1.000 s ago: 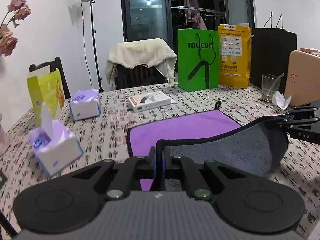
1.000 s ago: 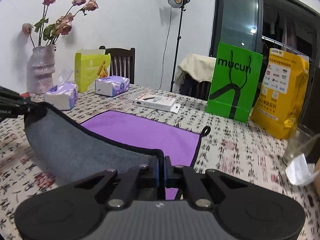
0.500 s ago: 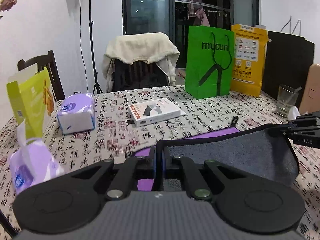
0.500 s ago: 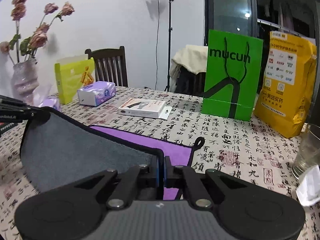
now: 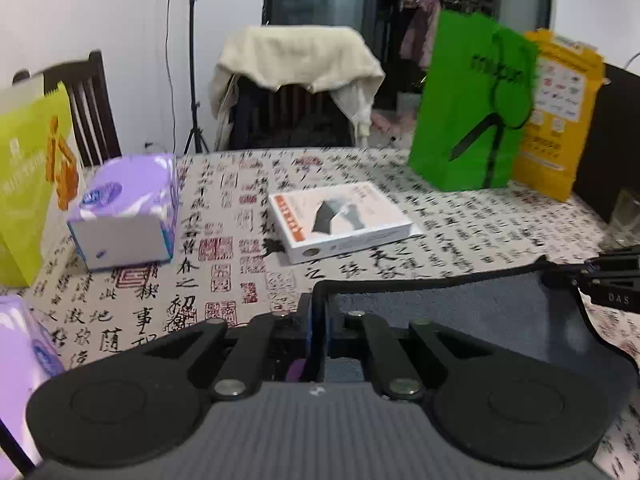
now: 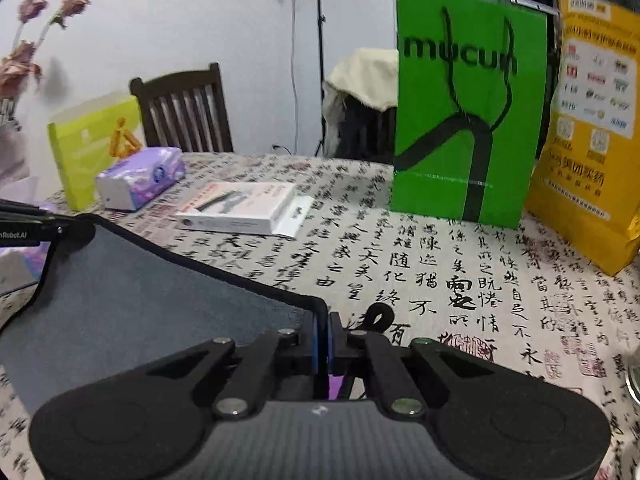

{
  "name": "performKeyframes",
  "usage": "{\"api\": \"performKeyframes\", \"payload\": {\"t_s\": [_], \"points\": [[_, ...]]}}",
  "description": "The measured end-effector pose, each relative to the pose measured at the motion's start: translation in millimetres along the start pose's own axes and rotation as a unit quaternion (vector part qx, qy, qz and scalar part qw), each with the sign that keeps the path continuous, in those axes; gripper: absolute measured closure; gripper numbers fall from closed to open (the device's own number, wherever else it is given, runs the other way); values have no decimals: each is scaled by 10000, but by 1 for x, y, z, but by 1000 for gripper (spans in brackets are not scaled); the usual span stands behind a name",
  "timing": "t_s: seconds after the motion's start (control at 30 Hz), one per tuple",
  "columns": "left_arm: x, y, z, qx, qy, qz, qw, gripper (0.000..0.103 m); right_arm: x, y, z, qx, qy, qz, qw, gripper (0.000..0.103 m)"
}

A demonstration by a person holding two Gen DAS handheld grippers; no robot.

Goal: Fold towel

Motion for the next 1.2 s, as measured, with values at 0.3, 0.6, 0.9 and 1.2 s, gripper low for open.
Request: {"api": "performKeyframes", "payload": {"t_s": [0.3,0.6,0.9,1.2], "points": [[12,-7,10,-52,-22,158,9999,15,2,-13,-8,177,-124,88,9997,44],[20,25,12,-53,-6,245,9997,5,-2,10,-9,208,-235,-7,9995,35],[43,83,2,-70,-86,184,9998,2,22,65,14,101,-29,-70,9999,20],[68,145,-12,-77,-230,23,9997,1,46,125,35,110,-3,-246,9996,11]]}}
Point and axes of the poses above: each gripper's, at about its wrist camera, not at the fingertips, and y roughly against the way its jaws point, z to its left, x to its underside, the point moved 5 cm from there along -y, roughly the way its jaws point, and after that the axes turned 5 degrees about z, right-handed, at the moved point
